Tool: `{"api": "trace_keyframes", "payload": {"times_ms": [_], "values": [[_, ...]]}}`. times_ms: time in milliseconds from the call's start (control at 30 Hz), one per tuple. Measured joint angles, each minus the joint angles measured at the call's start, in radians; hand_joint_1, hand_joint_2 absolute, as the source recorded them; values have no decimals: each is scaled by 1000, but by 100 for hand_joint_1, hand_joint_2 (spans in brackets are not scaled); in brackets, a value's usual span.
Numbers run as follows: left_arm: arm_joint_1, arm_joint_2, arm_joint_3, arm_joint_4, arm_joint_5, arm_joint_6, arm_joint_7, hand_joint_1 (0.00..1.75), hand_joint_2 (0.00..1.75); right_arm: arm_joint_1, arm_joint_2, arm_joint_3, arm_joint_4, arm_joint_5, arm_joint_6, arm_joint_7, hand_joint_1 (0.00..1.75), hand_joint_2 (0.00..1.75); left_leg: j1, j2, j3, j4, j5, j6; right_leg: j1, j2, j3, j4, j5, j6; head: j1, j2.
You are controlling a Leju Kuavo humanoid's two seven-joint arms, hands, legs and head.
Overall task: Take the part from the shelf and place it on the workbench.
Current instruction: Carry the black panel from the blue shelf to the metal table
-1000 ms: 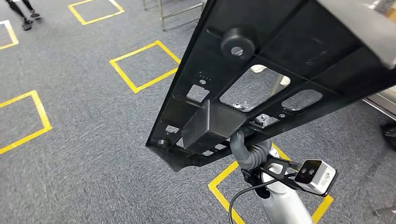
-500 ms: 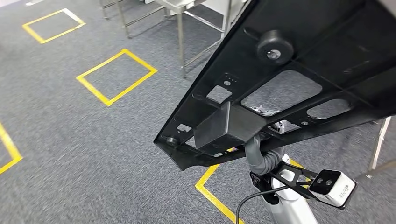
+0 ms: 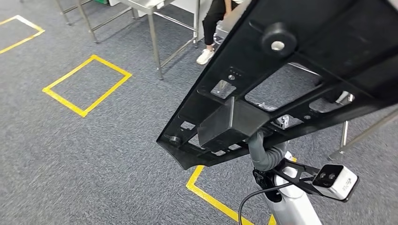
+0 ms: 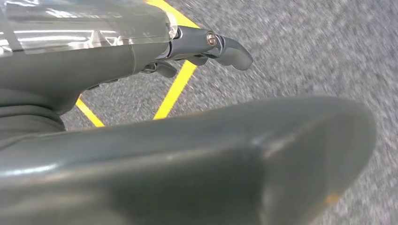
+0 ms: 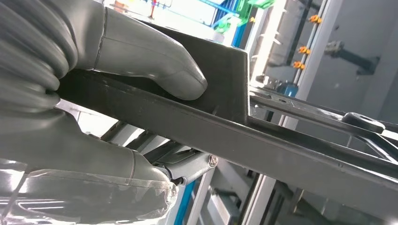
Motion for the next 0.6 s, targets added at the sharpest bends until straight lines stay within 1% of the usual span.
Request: {"api": "trace_keyframes", "payload": {"times_ms": [33,67,100,133,167,200,233,267,300,333,367,400,433,467,500,533,567,600], "values": [[0,0,0,0,0,0,0,0,0,-5,0,0,1,-3,-1,5,175,175,-2,9,3,0,-3,-3,5,-20,39,-73,26,-7,0,0],[-1,0,0,0,0,0,0,0,0,-11,0,0,2,-5,-1,10,175,175,-4,18,6,0,-5,-7,10,-36,69,-130,43,-15,0,0],[0,0,0,0,0,0,0,0,0,-16,0,0,2,-7,-2,13,175,175,-5,25,9,0,-8,-12,15,-46,84,-160,49,-21,0,0],[0,-1,0,0,0,0,1,0,0,-19,1,0,3,-8,-2,16,175,175,-6,34,11,-1,-10,-18,18,-46,86,-168,47,-27,0,0],[-1,-1,0,0,0,0,1,0,0,-20,1,0,4,-9,-2,17,175,175,-7,43,15,-3,-11,-24,19,-34,85,-171,50,-31,0,0],[-2,0,0,0,0,0,2,0,0,-20,1,0,4,-9,-2,18,175,175,-6,44,18,-3,-14,-29,16,-23,86,-175,52,-36,0,0],[-3,0,0,0,0,-1,2,0,0,-21,2,0,5,-9,-1,18,175,175,-5,35,16,7,-24,-34,12,-13,90,-180,56,-41,0,0],[-4,-1,0,0,0,-1,2,0,0,-23,3,0,6,-10,-1,19,175,175,-4,16,6,36,-43,-37,8,-4,93,-186,60,-47,0,0],[-3,-1,1,0,0,-2,3,0,0,-24,6,1,7,-11,-1,19,175,175,-2,-7,-16,85,-71,-39,5,5,96,-189,62,-50,0,0],[-1,-2,1,0,0,-2,3,0,0,-26,9,2,9,-12,-1,22,175,175,-1,-26,-47,151,-104,-41,5,15,96,-190,62,-53,0,0],[2,-2,2,0,0,-2,3,0,0,-26,12,2,12,-13,-1,25,175,175,-1,-36,-81,218,-131,-43,6,28,95,-189,62,-55,0,0],[4,-2,3,0,1,-1,4,0,0,-26,15,3,14,-15,-1,30,175,175,-1,-40,-106,265,-141,-44,7,41,95,-187,61,-55,0,0],[5,-2,4,0,2,0,4,0,0,-26,17,3,16,-15,-2,34,175,175,-1,-42,-117,277,-132,-45,7,54,95,-185,60,-55,0,0],[5,-2,4,0,2,0,4,0,0,-26,19,4,18,-16,-2,37,175,175,0,-44,-111,254,-107,-45,7,67,95,-183,59,-53,0,0],[5,-2,5,0,3,1,4,0,0,-26,20,4,19,-17,-3,39,175,175,0,-44,-99,221,-81,-44,7,75,96,-181,58,-52,0,0],[4,-2,5,0,3,2,4,0,0,-26,22,4,19,-17,-3,40,175,175,0,-45,-88,192,-62,-43,7,81,97,-180,58,-51,0,0],[4,-2,5,0,3,2,4,0,0,-26,22,4,19,-17,-3,41,175,175,0,-46,-81,177,-53,-43,7,83,97,-180,57,-51,0,0],[4,-2,5,0,3,2,4,0,0,-26,22,4,19,-17,-3,41,175,175,0,-46,-81,177,-53,-43,7,83,97,-180,57,-51,0,0]]}}
